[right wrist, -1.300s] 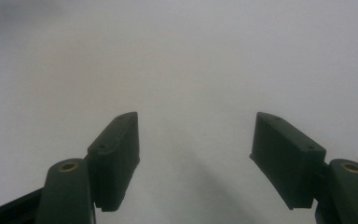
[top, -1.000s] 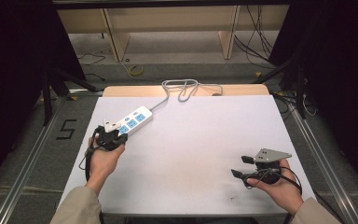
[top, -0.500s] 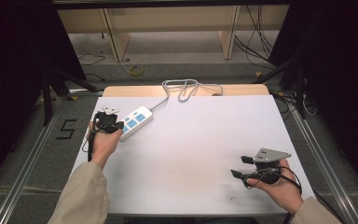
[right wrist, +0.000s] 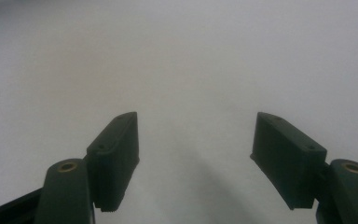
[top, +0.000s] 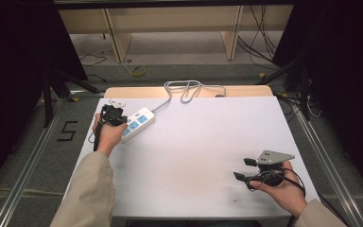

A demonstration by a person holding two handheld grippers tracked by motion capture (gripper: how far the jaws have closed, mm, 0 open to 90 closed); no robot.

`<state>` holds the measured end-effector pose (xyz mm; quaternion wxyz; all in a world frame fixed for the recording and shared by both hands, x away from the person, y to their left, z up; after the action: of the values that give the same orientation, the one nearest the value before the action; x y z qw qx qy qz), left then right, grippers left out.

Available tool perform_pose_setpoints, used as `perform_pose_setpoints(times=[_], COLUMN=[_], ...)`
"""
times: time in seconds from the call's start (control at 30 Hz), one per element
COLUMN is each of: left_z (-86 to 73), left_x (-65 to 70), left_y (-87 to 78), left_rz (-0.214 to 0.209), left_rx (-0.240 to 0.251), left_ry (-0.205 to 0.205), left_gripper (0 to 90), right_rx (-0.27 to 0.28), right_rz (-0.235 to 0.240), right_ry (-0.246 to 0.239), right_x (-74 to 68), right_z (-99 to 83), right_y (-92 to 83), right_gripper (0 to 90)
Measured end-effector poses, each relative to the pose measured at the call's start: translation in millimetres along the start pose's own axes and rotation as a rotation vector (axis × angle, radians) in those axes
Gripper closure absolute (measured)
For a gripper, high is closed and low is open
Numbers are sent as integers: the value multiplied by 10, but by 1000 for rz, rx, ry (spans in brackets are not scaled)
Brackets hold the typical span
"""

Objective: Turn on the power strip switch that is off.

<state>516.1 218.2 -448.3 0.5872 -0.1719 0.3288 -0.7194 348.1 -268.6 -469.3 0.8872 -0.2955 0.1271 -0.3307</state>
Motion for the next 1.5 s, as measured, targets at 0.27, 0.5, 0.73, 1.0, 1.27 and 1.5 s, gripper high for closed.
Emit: perform_pose_setpoints(times=[0.27, 0.5, 0.73, 1.0, 1.27, 1.5], left_z=[30, -3, -10, -3, -6, 0], left_x=[35, 3, -3, 10, 13, 18], left_y=[163, 282, 330, 336, 344, 348], left_rz=[-19, -8, -12, -14, -12, -9], left_rx=[11, 4, 4, -8, -12, -18], left_ry=[-21, -30, -45, -46, -59, -57], left_gripper=[900, 899, 900, 900, 900, 900], right_rx=[-5, -3, -8, -8, -10, -9], right_rz=[2, 4, 7, 7, 8, 7], right_ry=[6, 7, 9, 8, 6, 5], right_x=[10, 16, 17, 17, 12, 11], right_z=[-8, -11, -15, -14, -12, -10], right_y=[-3, -2, 6, 6, 8, 2], right_gripper=[320, 320, 320, 320, 320, 320])
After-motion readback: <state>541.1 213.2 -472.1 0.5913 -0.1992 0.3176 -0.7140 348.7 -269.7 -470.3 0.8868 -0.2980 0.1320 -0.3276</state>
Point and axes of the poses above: each handheld gripper's, and its own axes: y roughly forward along the jaws, z roughly out of its top, x roughly to its right, the point moved 1 cm from there along y, roughly forward along the jaws, and after that the axes turned 1 degree about -y, right-handed, at the moved point
